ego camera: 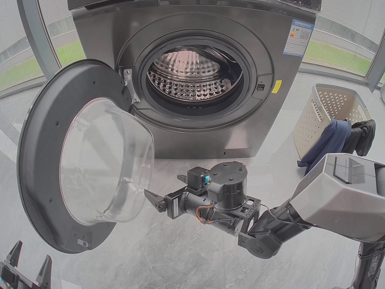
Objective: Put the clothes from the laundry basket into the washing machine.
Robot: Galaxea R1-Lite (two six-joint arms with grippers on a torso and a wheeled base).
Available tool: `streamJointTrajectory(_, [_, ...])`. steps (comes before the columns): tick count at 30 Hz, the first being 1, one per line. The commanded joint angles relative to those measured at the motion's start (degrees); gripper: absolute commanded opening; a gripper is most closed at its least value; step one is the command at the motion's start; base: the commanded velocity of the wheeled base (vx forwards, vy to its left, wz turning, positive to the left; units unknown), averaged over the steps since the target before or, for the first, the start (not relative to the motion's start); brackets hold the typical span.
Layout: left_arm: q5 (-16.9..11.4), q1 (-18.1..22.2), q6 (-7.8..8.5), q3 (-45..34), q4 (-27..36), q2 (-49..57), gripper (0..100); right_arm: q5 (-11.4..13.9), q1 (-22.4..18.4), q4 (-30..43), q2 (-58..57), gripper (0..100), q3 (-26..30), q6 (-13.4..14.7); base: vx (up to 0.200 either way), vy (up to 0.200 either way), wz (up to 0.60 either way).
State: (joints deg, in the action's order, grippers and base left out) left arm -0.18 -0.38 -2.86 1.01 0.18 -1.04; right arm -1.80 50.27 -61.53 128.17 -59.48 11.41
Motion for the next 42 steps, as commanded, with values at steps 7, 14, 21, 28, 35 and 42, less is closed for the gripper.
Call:
streamJointTrajectory(7, [0.01,0.03,0.05,-0.92,-0.01,1.04,100,-0.13,0.79,8.44,7.09,100,-14.09,-0.07,0.0,0.0,0.0])
streamJointTrajectory(14, [0.01,-0.06,0.05,-0.92,-0.01,1.04,100,-0.66,2.55,9.14,14.12,100,-25.69,0.63,0.0,0.0,0.0])
streamJointTrajectory(21, [0.01,0.03,0.05,-0.92,-0.01,1.04,100,-1.27,0.26,8.44,11.49,100,-24.63,0.72,0.0,0.0,0.0])
streamJointTrajectory(28, [0.01,0.03,-0.04,-0.92,-0.01,1.04,100,-1.45,-5.27,7.56,-4.33,100,-5.39,1.16,0.0,0.0,0.0])
streamJointTrajectory(35, [0.01,0.03,0.14,-0.92,-0.01,1.04,100,-6.98,-9.23,2.64,-24.02,100,17.55,1.33,0.0,0.0,0.0])
streamJointTrajectory(42, [0.01,0.03,0.49,-0.92,-0.01,1.04,100,-7.95,-14.59,2.55,-41.78,100,35.22,1.95,0.0,0.0,0.0])
